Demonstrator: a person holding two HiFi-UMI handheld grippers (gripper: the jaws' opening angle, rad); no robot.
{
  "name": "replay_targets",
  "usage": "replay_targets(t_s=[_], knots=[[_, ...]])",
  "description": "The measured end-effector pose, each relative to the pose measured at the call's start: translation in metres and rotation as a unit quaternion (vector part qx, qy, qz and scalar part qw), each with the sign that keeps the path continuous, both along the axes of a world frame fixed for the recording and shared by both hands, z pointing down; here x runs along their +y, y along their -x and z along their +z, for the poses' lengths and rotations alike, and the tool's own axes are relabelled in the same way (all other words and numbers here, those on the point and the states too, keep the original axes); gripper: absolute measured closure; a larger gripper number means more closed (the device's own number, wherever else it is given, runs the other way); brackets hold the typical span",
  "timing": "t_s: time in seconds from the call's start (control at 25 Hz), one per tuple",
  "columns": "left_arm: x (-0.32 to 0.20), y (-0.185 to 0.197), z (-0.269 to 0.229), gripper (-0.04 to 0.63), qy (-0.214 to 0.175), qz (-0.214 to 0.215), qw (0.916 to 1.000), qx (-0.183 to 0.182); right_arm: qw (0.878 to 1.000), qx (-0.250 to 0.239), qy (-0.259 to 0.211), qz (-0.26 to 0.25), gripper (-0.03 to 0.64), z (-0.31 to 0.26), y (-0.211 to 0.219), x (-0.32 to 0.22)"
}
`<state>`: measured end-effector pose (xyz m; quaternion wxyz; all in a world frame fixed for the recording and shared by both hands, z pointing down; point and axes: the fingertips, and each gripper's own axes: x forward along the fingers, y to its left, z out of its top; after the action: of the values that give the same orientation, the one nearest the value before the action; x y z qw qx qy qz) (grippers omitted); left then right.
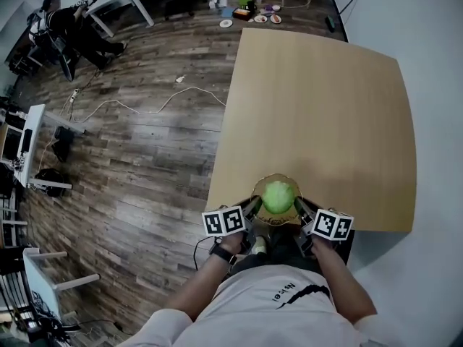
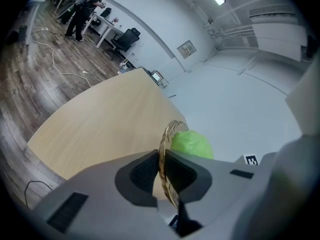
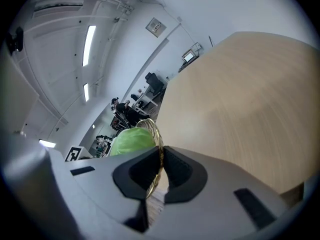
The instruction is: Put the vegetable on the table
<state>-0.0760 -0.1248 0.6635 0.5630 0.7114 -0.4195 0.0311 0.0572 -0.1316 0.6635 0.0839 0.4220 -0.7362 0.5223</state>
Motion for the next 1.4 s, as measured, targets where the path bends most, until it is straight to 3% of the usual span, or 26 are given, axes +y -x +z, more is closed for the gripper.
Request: replay_targets(t_s=[0.32,0.52,1.04,1.4], knots=[[-0.072,0.020,0.042,0.560,-0.004,-0.051,0.9983,-0.029,0.999,0.005,0.015,-0.049,0.591,0.038,0.017,-0.083],[-0.109,0.030,0.081,0.560,0.018,-0.080,0.9961,-0.032,0.997,0.017,0.027,-0.068,0.591,0.077,0.030,-0.127],[-0.147,0.033,0.143,0.548,0.064,-0.043,0.9931,-0.089,0.995,0.060,0.055,-0.064,0.591,0.134,0.033,-0.163],[-0.147,0.034,0.143,0.543,0.059,-0.012,0.9871,-0.148,0.991,0.085,0.068,-0.077,0.591,0.146,0.031,-0.158]])
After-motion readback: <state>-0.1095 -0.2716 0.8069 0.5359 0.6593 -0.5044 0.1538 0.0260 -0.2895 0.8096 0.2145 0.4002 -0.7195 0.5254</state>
